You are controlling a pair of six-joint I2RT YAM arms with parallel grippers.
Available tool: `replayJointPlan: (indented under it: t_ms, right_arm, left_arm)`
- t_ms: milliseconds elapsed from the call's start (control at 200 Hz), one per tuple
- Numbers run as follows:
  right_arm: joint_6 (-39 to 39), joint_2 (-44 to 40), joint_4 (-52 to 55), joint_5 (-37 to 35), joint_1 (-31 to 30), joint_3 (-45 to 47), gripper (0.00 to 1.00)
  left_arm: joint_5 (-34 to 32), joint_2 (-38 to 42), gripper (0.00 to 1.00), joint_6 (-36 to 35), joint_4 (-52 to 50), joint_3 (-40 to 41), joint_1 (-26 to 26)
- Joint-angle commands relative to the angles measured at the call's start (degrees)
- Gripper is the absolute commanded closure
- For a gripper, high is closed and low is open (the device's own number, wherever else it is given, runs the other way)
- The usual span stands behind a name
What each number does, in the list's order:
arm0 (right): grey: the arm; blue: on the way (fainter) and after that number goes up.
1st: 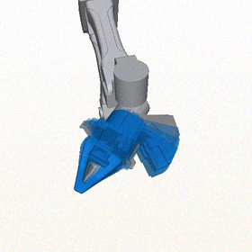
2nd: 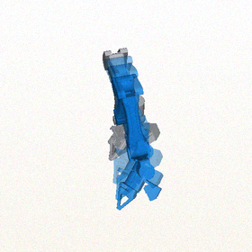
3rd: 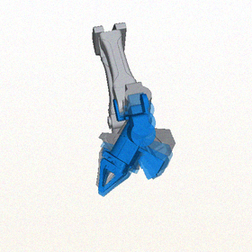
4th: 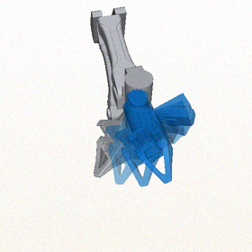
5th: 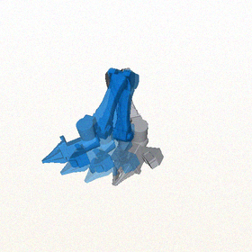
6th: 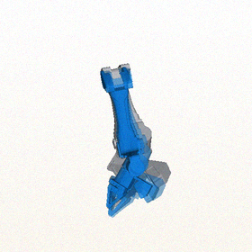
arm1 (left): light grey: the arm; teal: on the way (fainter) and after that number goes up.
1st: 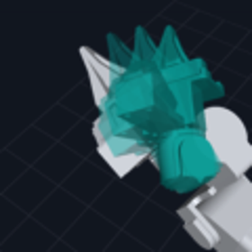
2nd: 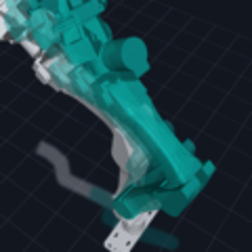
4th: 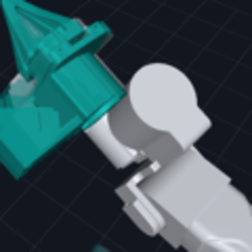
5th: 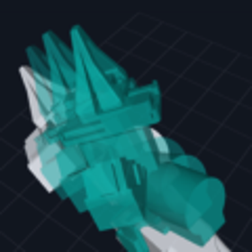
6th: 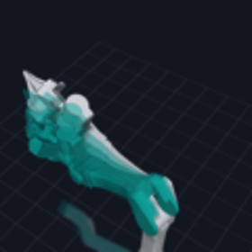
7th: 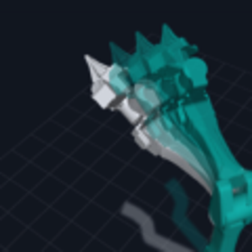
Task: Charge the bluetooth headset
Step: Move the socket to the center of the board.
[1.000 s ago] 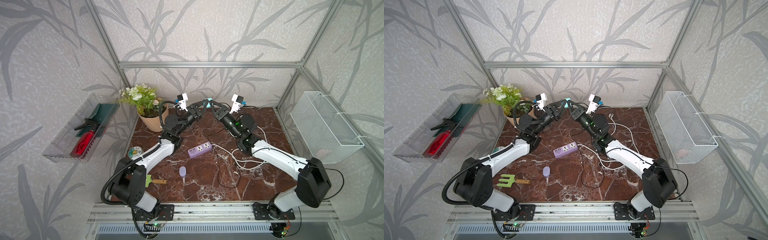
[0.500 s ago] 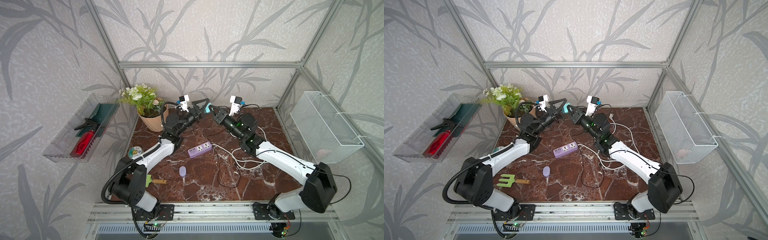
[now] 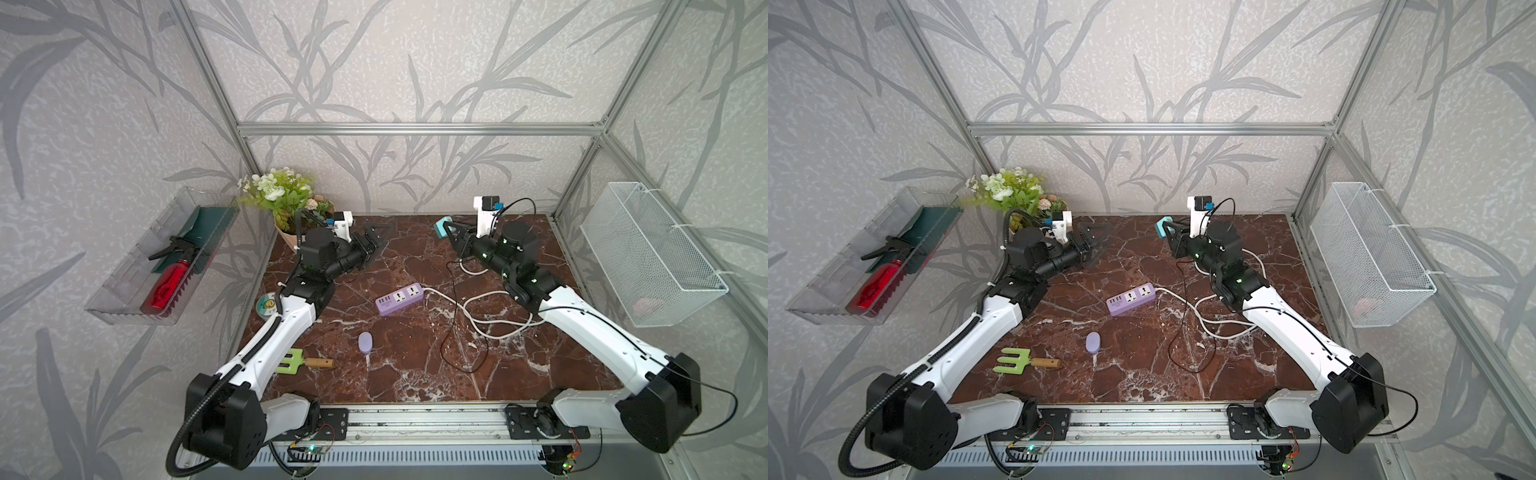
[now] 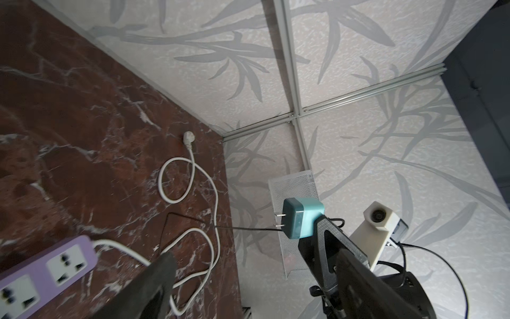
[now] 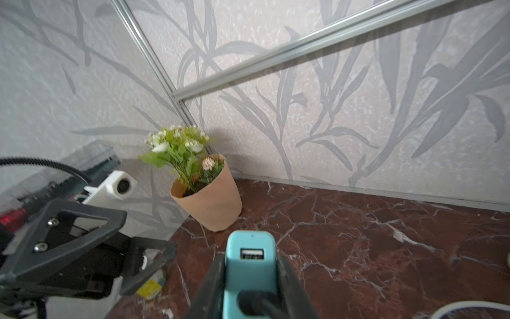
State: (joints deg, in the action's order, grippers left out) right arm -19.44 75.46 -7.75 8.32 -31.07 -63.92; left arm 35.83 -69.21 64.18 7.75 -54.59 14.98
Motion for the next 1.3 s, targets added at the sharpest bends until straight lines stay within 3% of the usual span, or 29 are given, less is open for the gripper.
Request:
replayJointPlan:
  t_ms: [0,205,355,640,675,710,735,765,860,1050,1295]
  right_arm:
    - [11.2,2.8,8.5,7.3,-0.1,-1.1,1.0]
    - [27.0,15.5,19.6,24.3,0.0,-8.3,1.0]
    - [36.6,21.4,19.8,28.0,0.1,-11.4,1.0]
    - [49.1,28.8,26.6,27.6,0.0,-18.4,1.0]
    - [49.6,29.4,26.7,27.9,-0.1,-18.6,1.0]
    - [50.1,29.9,26.6,28.3,-0.1,-18.6,1.0]
    - [50.5,30.3,26.6,28.4,-0.2,-18.6,1.0]
    - [51.1,30.8,27.0,28.5,-0.2,-18.8,1.0]
    - [52.0,32.5,27.7,28.3,-0.2,-19.3,1.0]
    - [51.2,33.9,26.2,28.7,-0.2,-20.1,1.0]
    - [52.1,35.3,26.2,27.1,-0.1,-21.7,1.0]
  left_arm:
    - [-0.3,0.9,0.11,-6.5,-14.1,1.2,-1.3]
    - [4.7,-3.9,0.17,-6.4,-13.7,2.0,-2.2]
    - [7.8,-6.7,0.23,-7.4,-15.3,2.2,-2.2]
    - [3.3,-10.7,0.29,-12.5,-28.9,2.1,-2.2]
    - [4.0,-11.7,0.34,-12.4,-28.9,2.3,-2.2]
    - [4.6,-12.8,0.46,-12.1,-28.7,2.4,-2.2]
    - [5.0,-13.5,0.65,-11.7,-28.3,2.6,-2.2]
    - [5.6,-14.5,0.78,-11.3,-28.2,2.6,-2.2]
    - [6.5,-16.5,0.94,-9.9,-27.0,3.3,-1.4]
    - [4.1,-20.0,1.0,-10.7,-30.8,3.3,2.9]
    - [4.2,-25.0,1.0,-10.3,-31.0,5.2,5.2]
